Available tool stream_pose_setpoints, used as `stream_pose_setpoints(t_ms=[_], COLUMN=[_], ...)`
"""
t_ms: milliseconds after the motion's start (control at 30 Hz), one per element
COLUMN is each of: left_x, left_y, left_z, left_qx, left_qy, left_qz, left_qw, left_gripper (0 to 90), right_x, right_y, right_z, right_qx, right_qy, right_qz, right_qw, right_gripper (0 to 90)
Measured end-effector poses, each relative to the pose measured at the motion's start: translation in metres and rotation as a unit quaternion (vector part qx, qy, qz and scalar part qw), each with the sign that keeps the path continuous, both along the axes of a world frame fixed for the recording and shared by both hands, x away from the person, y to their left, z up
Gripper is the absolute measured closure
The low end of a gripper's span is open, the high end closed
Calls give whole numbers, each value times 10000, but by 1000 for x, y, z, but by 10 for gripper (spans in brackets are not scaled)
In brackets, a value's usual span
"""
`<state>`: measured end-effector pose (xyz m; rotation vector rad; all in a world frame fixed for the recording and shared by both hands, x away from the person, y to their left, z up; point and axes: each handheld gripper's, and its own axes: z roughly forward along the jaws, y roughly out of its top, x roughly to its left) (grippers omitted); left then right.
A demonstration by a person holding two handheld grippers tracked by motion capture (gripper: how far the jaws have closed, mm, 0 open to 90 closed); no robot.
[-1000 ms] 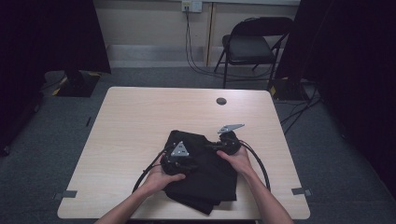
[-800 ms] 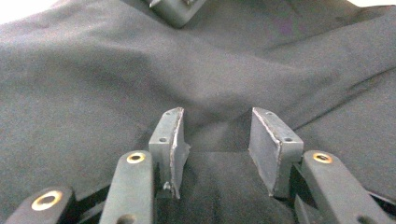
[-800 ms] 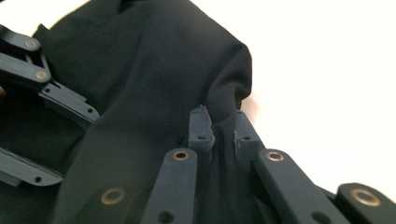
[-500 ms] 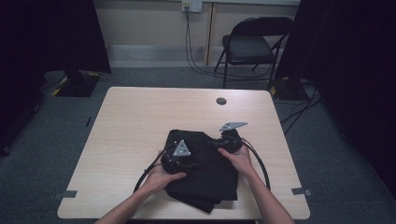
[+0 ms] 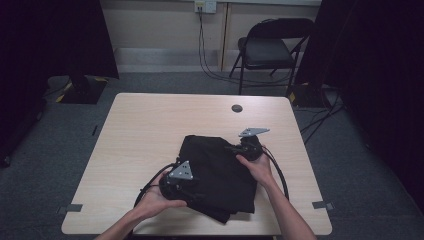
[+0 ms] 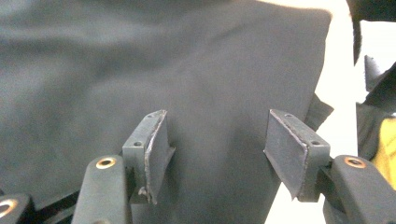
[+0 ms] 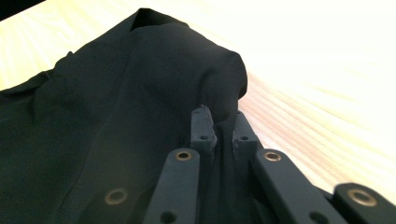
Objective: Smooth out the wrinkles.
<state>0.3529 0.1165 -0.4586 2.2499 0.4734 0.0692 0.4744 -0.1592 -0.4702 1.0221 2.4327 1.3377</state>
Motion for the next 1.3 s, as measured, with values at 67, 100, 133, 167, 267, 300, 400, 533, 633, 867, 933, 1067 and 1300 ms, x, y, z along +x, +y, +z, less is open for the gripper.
stream_pose_setpoints(t_ms=[67,100,133,167,267,300,400,533,633,867,933,1067,1300], left_x=[3,4,4,7,13,14,19,25,25,23,22,21,20], left_y=[-4,-8,-11,-12,-17,-19,-24,-29,-28,-29,-29,-30,-28], left_z=[-14,-20,-22,-22,-25,-25,-27,-29,-30,-30,-30,-30,-31], left_qx=[73,157,142,146,149,150,118,59,7,51,47,56,-10], left_qy=[114,89,7,39,-59,-97,-234,-318,-351,-411,-431,-469,-539], left_qz=[178,158,202,255,328,341,525,729,717,766,775,798,807], left_qw=[9997,9997,9997,9996,9993,9993,9983,9968,9968,9962,9961,9957,9953], left_gripper=[428,444,444,449,469,470,472,472,472,472,472,472,472], right_x=[1,1,2,2,2,4,4,-5,-16,-61,-73,-91,-110], right_y=[0,0,0,1,2,-1,-3,0,3,6,6,7,10], right_z=[1,2,3,4,8,16,27,45,53,59,56,45,18], right_qx=[-39,-60,-99,-143,-134,-57,-33,106,160,323,319,293,-46], right_qy=[-53,-82,-151,-188,-241,-250,-358,-511,-600,-641,-599,-369,-23], right_qz=[-81,-103,-144,-166,-184,-197,-203,-76,120,595,713,910,1025], right_qw=[9999,9999,9997,9996,9995,9995,9991,9986,9980,9956,9951,9947,9947], right_gripper=[834,835,835,837,837,839,840,841,842,846,846,847,848])
